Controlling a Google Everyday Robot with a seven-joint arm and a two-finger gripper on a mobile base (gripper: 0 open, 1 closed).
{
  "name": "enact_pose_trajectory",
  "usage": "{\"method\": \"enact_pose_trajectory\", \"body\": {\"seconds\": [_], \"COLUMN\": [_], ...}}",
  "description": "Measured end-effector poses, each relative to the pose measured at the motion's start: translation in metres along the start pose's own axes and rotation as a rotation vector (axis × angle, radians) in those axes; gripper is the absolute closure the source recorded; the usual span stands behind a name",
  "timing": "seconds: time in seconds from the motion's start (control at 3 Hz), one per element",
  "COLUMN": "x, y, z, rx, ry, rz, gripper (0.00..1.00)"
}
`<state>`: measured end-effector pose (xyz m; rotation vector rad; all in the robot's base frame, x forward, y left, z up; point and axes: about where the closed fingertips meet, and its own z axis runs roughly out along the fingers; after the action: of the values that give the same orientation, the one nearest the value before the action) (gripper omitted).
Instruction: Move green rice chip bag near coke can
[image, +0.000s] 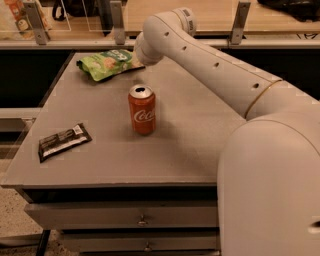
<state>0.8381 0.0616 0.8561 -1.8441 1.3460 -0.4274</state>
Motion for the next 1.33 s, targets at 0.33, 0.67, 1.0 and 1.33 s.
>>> {"method": "enact_pose_trajectory", "body": {"seconds": [0.33,0.67,1.0,1.33], "x": [-0.006,-0.018,-0.032,-0.042], "y": [-0.004,-0.006,-0.006,-0.003], "z": [-0.006,-0.012,-0.014,-0.01], "rx": [0.006,0.008,0.001,-0.02], "ry": [-0.017,-0.043,-0.072,-0.091], "rz": [-0.016,-0.044,-0.073,-0.106], "gripper": [0.84,0.61,0.38,0.15]}}
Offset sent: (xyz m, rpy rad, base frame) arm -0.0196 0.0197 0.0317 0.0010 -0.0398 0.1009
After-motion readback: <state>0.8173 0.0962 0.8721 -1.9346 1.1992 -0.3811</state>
